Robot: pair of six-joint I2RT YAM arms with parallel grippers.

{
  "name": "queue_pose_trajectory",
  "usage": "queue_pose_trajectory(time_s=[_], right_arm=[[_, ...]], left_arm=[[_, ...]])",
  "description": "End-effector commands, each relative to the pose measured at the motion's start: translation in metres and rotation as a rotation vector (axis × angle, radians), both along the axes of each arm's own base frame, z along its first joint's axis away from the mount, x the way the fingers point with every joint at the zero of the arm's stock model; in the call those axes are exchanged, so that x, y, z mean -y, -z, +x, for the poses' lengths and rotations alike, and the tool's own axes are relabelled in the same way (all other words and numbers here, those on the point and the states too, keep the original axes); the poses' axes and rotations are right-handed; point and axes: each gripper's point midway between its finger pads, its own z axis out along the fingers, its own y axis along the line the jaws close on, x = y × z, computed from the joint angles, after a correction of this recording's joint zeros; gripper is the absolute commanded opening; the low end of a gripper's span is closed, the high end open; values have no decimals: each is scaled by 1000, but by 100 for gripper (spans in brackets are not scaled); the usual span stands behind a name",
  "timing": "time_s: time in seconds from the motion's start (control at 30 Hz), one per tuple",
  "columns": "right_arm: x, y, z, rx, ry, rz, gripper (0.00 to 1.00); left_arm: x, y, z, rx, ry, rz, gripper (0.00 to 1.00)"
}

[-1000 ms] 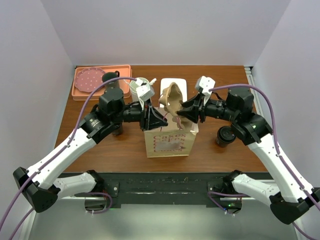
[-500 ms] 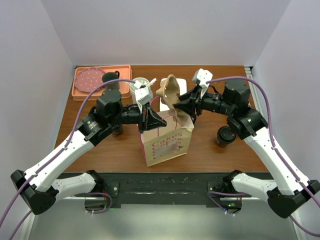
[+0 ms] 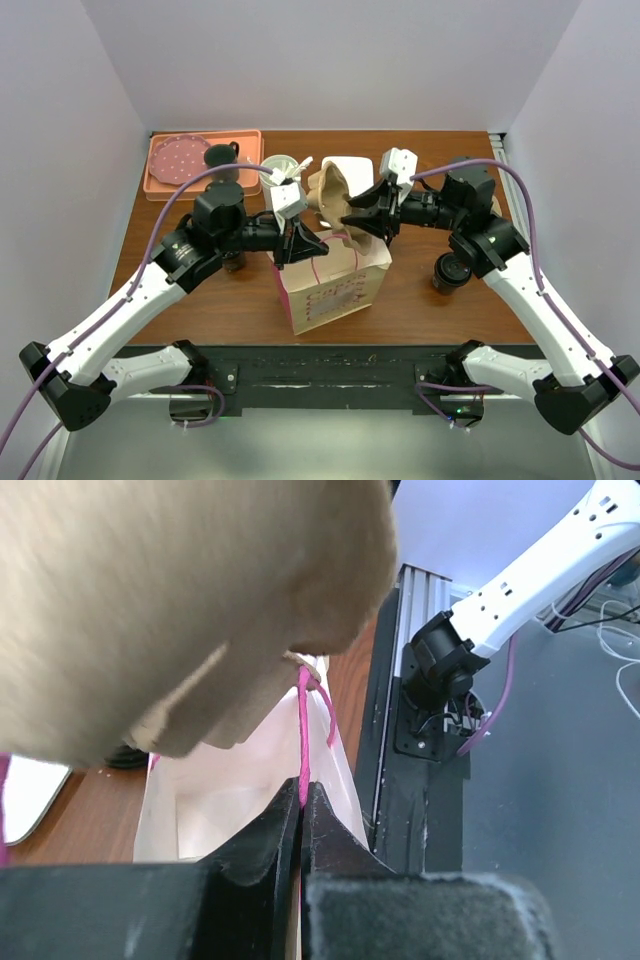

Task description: Pack the takeout coffee

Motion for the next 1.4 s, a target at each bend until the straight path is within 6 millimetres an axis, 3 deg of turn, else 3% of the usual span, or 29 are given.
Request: queue_pose_trajectory(time_s=[0.0,0.17,0.27,0.43,0.53,0.73,0.97,1.37], right_arm=[[0,16,-15,37,-91,-58,22],[7,40,-20,51,-126,-161,22],[10,45,-22,69,-139,-188,22],[2,26,-26,41,-157,-104,20],[-4,-4,-18,79,-104,23,18],[-5,-28,-16,78,-84,67,20],[2,-41,-23,109,-70,82,20],[-3,-33,-52,65,-231,88,21]], left_arm=[[-5,-8,-4,63,5,-2,0],[-7,-7,-5,76,10,8,0],[-8,-9,-5,88,8,11,0],[-9,-9,-5,92,8,16,0],[-9,-7,-5,115,18,22,0],[-11,-7,-4,128,13,26,0],[-11,-6,-7,132,31,35,0],[-14,-7,-11,148,44,36,0]])
